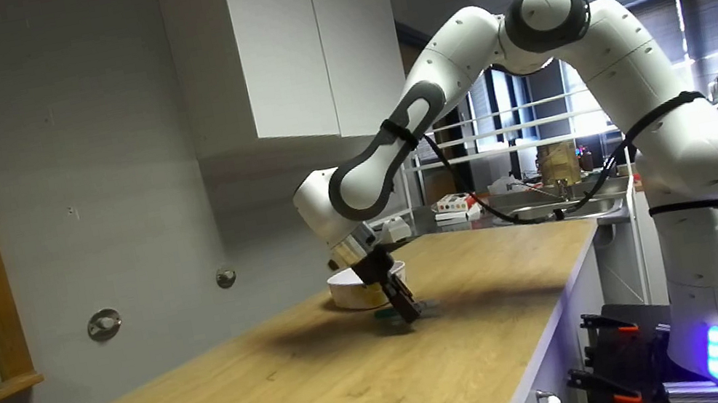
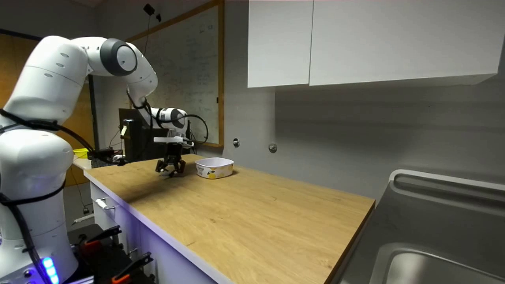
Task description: Pick up the marker and put it in the bowl
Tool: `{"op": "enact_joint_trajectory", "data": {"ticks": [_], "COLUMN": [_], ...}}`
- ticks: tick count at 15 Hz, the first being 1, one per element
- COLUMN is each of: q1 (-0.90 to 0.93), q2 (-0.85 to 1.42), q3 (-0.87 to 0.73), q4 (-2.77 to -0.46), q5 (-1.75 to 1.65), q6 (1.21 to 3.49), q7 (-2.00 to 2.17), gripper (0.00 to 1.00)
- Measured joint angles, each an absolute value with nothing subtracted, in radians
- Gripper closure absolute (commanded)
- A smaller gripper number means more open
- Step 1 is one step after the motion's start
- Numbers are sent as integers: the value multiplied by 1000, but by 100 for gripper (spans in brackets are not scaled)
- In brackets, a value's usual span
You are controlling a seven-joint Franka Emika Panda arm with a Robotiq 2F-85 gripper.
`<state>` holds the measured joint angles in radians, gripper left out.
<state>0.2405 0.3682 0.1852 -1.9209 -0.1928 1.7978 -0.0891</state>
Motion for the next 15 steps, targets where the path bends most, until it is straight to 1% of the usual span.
{"op": "enact_joint_trajectory", "data": {"ticks": [1, 8, 15], "q1": [241, 257, 280], "q2": [368, 339, 195], "q3": [186, 200, 218], "q4": [-1921, -1918, -1913], "q5": [-193, -193, -193], "q6": [1797, 1798, 1791], "q7": [-89, -85, -69], "gripper": [91, 91, 92]}}
